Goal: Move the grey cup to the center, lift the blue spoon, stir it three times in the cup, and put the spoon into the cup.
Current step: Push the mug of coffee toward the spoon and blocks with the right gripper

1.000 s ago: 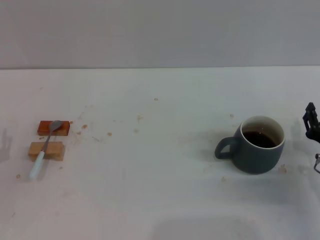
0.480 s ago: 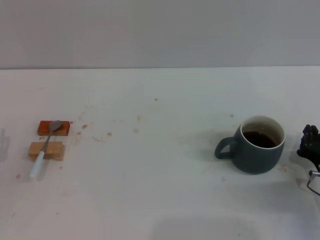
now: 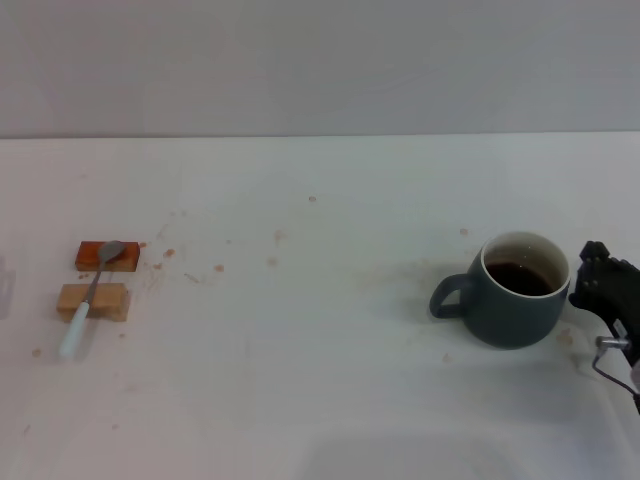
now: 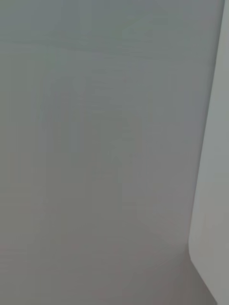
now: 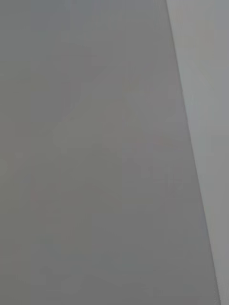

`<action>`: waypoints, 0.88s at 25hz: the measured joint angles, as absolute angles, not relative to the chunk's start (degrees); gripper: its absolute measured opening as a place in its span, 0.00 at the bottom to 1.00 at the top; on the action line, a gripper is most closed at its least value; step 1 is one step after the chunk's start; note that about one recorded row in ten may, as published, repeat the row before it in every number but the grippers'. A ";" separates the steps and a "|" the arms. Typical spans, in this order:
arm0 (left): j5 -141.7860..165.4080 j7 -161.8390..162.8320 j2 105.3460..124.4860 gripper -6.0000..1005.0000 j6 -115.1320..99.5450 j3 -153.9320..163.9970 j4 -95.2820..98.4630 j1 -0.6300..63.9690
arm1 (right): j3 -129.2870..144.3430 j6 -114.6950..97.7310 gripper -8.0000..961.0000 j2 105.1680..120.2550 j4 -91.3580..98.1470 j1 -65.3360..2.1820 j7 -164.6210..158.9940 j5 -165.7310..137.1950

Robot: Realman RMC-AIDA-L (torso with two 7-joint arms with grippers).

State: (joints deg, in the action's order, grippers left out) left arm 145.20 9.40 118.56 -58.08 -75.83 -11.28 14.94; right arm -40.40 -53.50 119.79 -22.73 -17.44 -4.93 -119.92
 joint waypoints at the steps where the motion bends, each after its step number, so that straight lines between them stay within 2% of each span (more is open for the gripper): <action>1: 145.20 9.02 118.56 0.70 -58.14 -75.89 -11.46 14.94 | -39.94 -53.48 0.04 119.79 -22.83 -17.67 -4.93 -119.92; 22: 145.19 8.17 118.56 0.69 -58.72 -76.78 -11.90 15.72 | -33.69 -50.54 0.04 119.80 -23.78 -24.89 -4.93 -120.18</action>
State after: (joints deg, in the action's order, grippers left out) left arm 145.19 8.17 118.56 -58.72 -76.78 -11.90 15.72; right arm -33.69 -50.54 119.80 -23.78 -24.89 -4.93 -120.18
